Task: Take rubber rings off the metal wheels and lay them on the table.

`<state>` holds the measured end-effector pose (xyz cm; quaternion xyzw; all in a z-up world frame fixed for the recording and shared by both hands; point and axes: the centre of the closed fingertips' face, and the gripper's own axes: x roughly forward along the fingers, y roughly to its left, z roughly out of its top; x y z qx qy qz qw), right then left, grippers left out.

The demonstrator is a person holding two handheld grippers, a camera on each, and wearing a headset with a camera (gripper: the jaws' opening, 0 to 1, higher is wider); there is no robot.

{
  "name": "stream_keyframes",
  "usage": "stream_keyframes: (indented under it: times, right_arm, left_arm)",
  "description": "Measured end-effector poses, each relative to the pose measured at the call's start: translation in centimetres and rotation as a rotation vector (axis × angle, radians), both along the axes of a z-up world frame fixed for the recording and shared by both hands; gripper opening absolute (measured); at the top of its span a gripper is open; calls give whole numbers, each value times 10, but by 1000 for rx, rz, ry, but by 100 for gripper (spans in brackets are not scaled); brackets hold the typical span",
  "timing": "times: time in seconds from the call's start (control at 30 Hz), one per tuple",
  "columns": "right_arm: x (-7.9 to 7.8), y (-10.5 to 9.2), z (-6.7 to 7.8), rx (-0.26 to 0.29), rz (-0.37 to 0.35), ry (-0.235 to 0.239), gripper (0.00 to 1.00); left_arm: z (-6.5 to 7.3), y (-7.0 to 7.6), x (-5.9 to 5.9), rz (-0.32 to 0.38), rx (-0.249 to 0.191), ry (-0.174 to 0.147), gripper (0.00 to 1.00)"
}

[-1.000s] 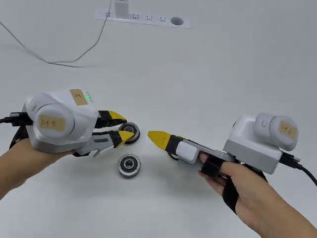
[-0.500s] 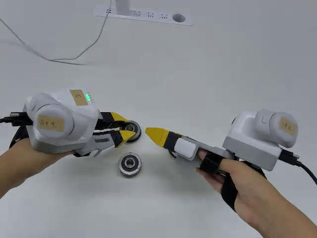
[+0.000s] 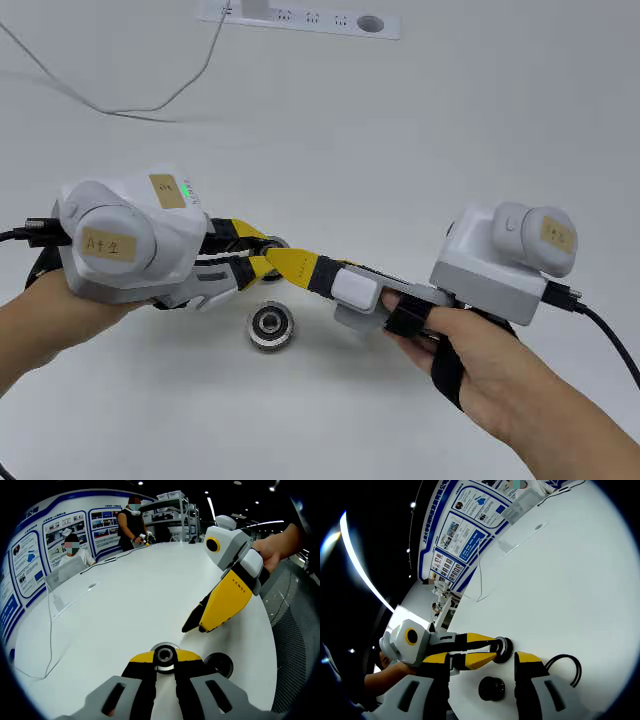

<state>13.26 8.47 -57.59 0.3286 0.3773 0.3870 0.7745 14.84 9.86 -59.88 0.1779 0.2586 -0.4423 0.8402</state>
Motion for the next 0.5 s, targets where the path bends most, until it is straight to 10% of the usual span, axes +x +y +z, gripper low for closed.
stream_keyframes:
  times: [0.5]
  right_arm:
    - [-3,18,-7,22,27,30,56]
  left_arm:
    - [-1,1,-5,-8,-15,7,13]
